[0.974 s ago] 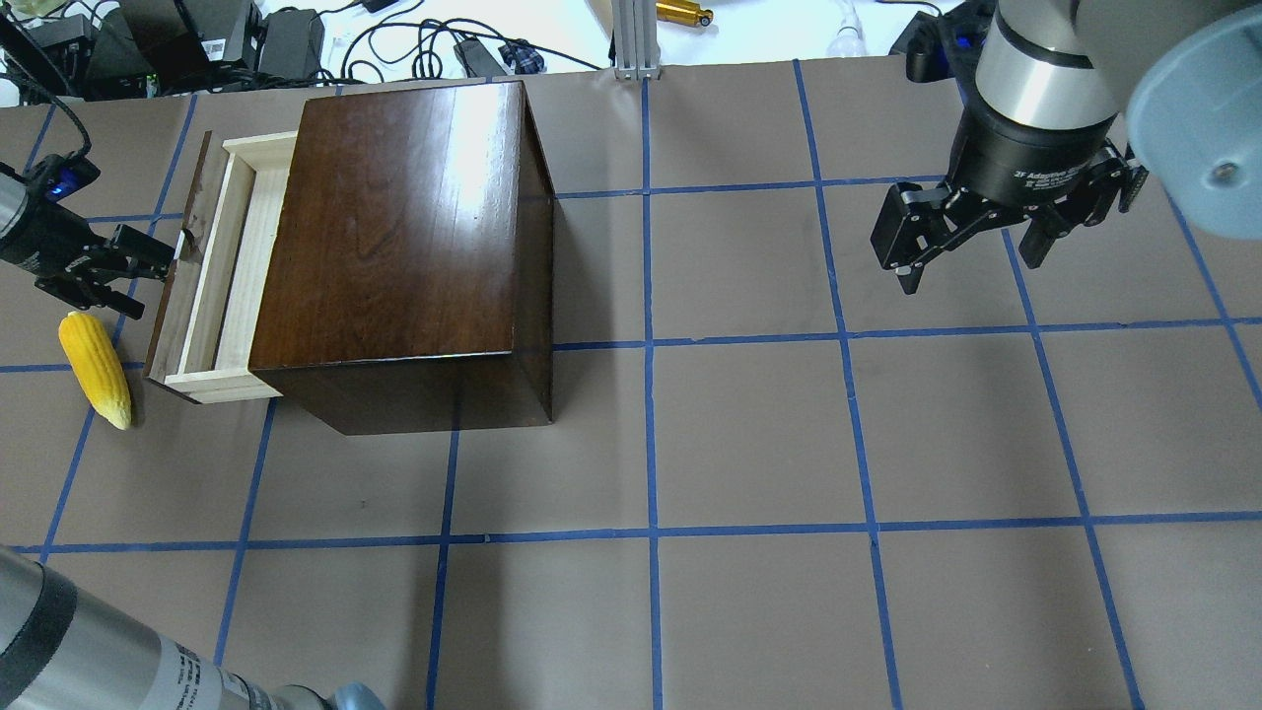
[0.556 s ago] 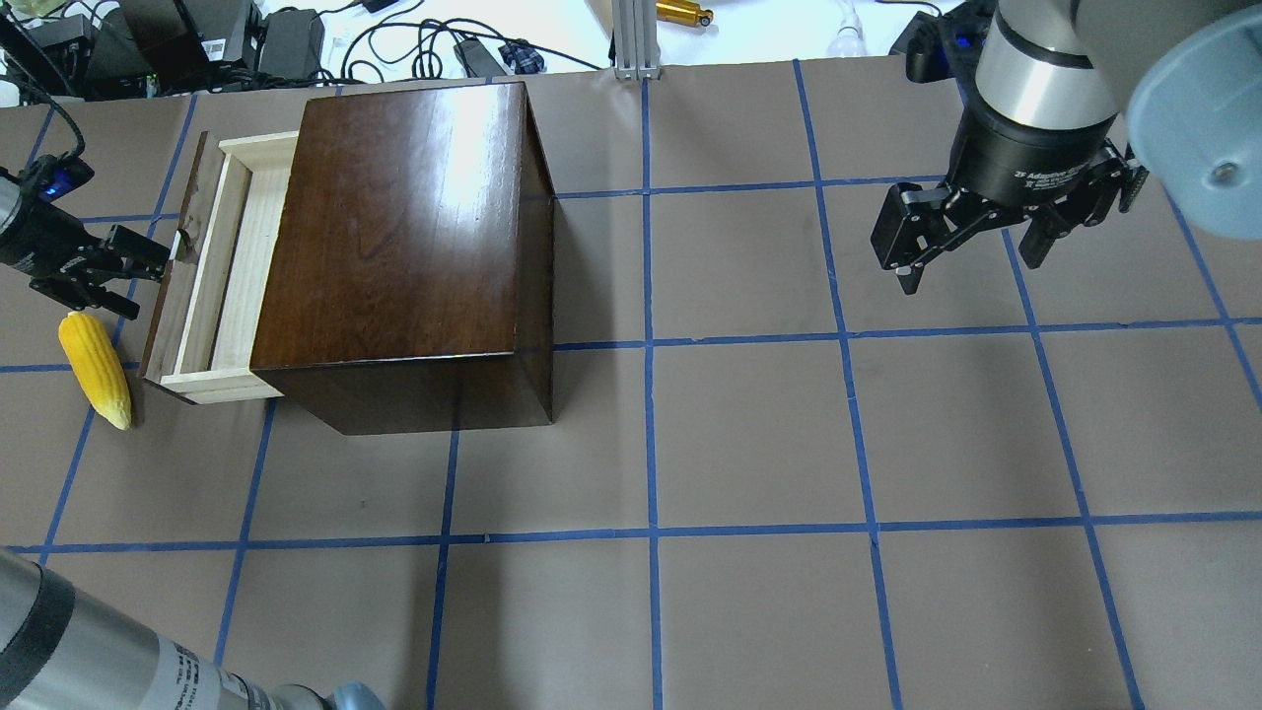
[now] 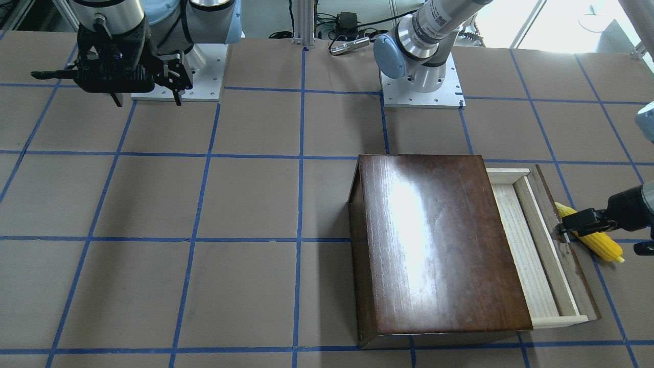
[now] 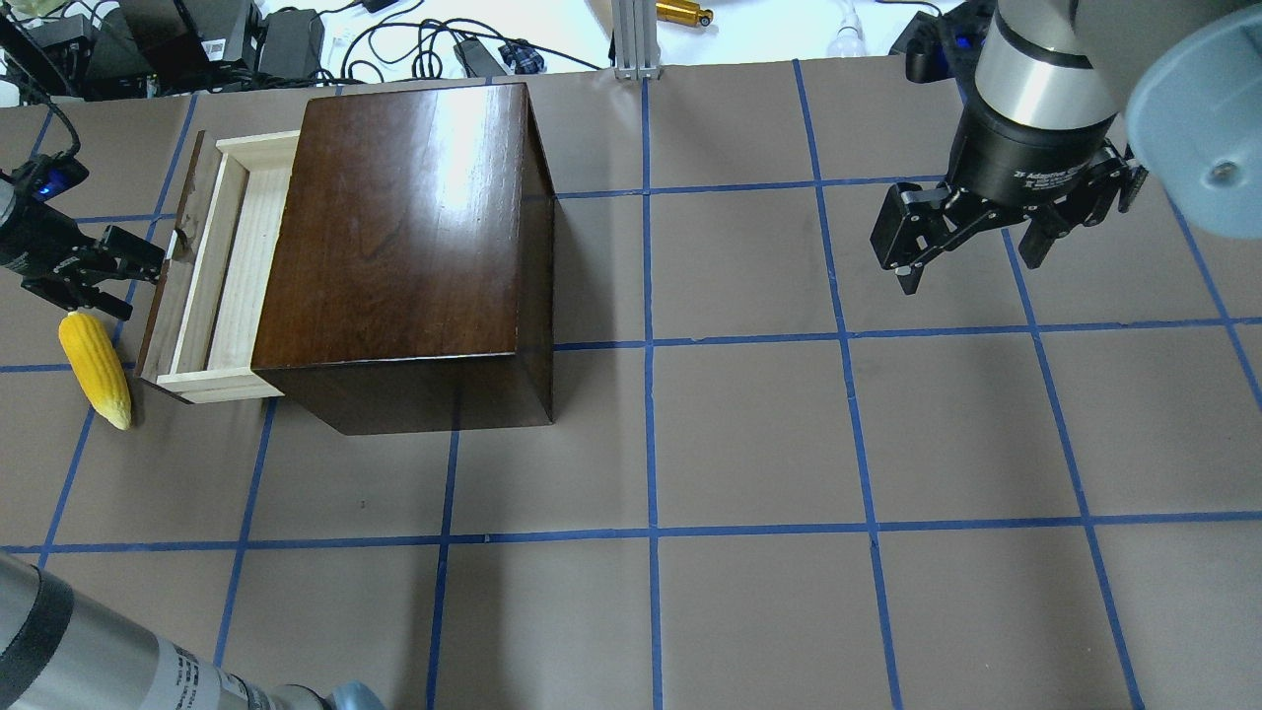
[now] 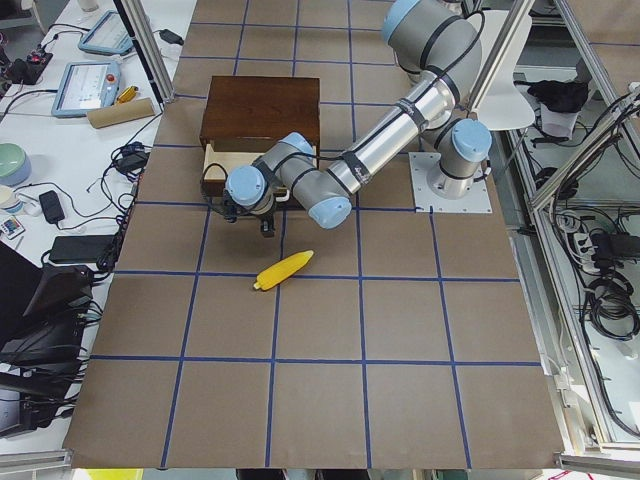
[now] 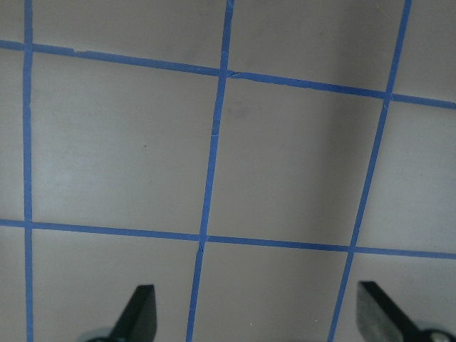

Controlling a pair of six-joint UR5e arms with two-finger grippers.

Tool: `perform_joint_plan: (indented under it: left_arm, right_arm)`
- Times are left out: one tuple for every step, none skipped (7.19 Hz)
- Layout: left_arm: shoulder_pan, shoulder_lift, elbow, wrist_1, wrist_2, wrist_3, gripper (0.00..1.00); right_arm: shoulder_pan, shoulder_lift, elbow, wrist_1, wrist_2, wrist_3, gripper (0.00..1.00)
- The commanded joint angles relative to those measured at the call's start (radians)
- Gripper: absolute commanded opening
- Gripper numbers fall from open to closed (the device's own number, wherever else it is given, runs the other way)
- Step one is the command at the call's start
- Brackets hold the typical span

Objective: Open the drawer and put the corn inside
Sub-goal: 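Release the handle and move the left gripper toward the yellow corn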

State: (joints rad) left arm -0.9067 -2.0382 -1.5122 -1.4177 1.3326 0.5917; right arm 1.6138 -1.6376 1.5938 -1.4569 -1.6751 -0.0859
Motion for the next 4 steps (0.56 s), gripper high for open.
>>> perform_joint_plan:
  left_arm:
    - [-0.006,0.027,0.003,-0.001,0.002,-0.004,1.0]
    - [-0.008,0.047,0.004,-0.003,0.003,-0.004,1.0]
    - [-0.006,0.073,0.006,-0.013,0.003,-0.004,1.0]
    - [-0.012,0.102,0.004,-0.015,0.035,-0.004,1.0]
  right_arm:
    - [0.0,-0.001,0.0,0.0,0.0,0.0,1.0]
    - [0.0,-0.001,0.0,0.001,0.0,0.0,1.0]
    - [0.0,-0.001,0.0,0.001,0.0,0.0,1.0]
    - [0.0,-0.001,0.0,0.0,0.0,0.0,1.0]
